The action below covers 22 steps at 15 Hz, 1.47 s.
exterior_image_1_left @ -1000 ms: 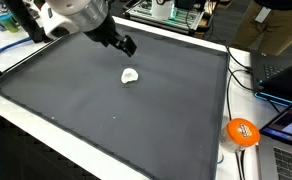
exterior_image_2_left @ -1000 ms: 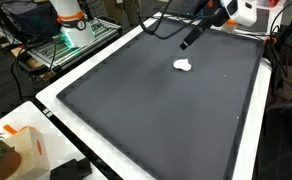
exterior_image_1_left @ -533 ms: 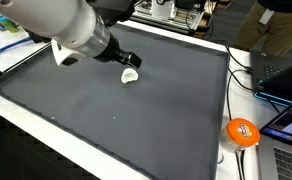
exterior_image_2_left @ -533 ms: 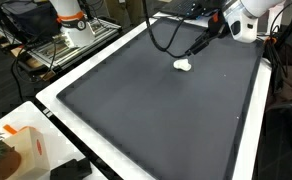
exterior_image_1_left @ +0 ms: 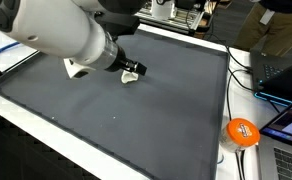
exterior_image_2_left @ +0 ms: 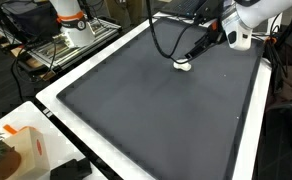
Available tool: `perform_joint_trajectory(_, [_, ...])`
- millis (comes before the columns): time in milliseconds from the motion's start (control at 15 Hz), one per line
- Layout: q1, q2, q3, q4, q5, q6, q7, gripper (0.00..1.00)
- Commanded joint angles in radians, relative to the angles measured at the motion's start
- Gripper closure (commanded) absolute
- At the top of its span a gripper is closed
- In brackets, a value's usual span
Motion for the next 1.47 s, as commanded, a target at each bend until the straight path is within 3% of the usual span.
perform_joint_trajectory(0, [0.013,0.057,-0.003,0.080,-0.001,-0.066,0.041,0.00])
perform_joint_trajectory(1000, [0.063,0.107,-0.048,0.128,-0.077,-0.059,0.116,0.00])
perform_joint_trajectory(1067, [0.046,0.073,-0.029,0.081,-0.058,-0.055,0.090,0.00])
perform_joint_trajectory(1400, [0.057,0.080,-0.037,0.082,-0.069,-0.056,0.102,0.00])
